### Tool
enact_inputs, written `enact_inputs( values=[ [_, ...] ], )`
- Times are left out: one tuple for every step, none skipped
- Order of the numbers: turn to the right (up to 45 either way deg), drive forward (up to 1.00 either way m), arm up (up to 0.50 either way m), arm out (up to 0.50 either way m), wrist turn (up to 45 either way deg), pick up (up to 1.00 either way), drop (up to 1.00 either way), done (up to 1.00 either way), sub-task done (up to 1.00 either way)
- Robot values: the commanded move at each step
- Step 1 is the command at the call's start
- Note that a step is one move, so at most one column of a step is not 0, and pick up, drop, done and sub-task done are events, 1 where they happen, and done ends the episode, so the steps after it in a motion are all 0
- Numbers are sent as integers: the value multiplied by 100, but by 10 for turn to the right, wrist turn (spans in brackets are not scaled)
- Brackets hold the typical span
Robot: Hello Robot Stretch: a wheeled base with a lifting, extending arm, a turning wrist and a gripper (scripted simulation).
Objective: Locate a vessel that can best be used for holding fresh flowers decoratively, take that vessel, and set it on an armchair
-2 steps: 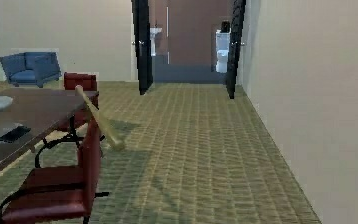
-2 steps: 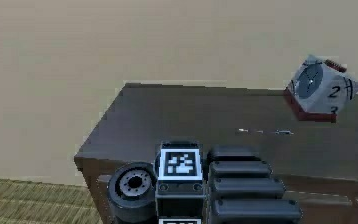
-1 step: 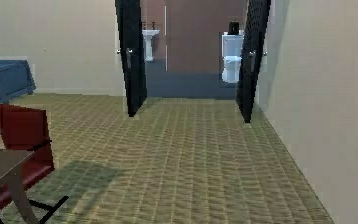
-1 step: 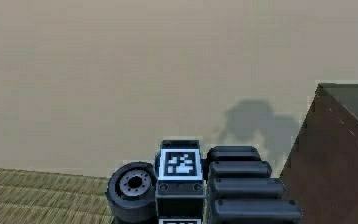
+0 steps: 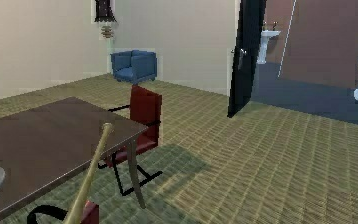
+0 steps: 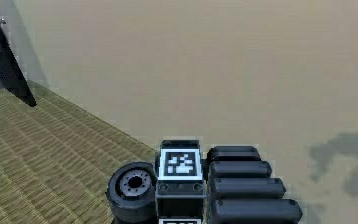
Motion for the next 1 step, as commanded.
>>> enact_inputs(
  values=[
    [0, 5, 0, 0, 0, 0, 0, 0, 0]
  ],
)
